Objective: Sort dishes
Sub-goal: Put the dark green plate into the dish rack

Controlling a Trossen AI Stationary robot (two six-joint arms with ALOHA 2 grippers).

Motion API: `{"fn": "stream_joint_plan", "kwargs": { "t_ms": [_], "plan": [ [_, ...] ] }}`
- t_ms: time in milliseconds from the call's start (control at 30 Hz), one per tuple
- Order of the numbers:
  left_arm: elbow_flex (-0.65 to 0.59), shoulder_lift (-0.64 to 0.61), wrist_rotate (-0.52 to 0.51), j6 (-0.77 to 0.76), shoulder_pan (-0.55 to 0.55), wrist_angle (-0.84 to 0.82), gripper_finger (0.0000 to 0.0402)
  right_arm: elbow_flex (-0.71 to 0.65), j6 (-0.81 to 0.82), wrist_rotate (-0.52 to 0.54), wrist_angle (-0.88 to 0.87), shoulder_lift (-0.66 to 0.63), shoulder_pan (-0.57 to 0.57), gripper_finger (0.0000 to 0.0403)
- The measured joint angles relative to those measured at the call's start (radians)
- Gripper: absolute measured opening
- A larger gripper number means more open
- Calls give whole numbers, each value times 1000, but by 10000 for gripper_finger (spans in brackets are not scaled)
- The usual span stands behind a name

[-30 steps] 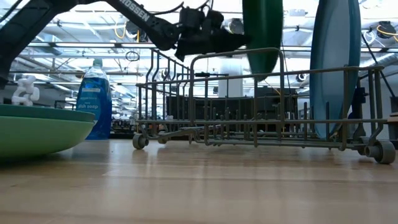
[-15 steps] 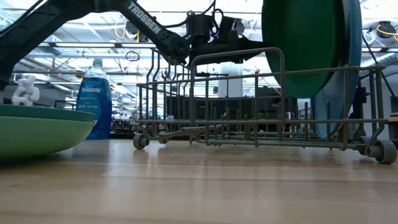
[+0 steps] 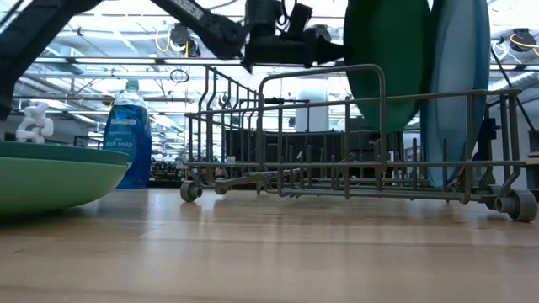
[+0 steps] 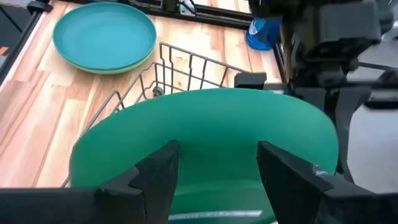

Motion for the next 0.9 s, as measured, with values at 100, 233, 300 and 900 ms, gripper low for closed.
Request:
{"fn": "stream_joint_plan", "kwargs": {
  "t_ms": [100,233,300,900],
  "plan": [
    [0,-54,-96,97,-13,-121,0,0,-7,-1,-2,1,0,210],
    [1,-100,-219,176,-32,-217,0,0,-9,0,0,1,0,210],
    [1,-115,-267,198,-43,-236,0,0,-8,0,2,1,0,210],
    [2,-141,-794,319,-136,-307,0,-1,122,210,10,6,1,210]
  ]
}}
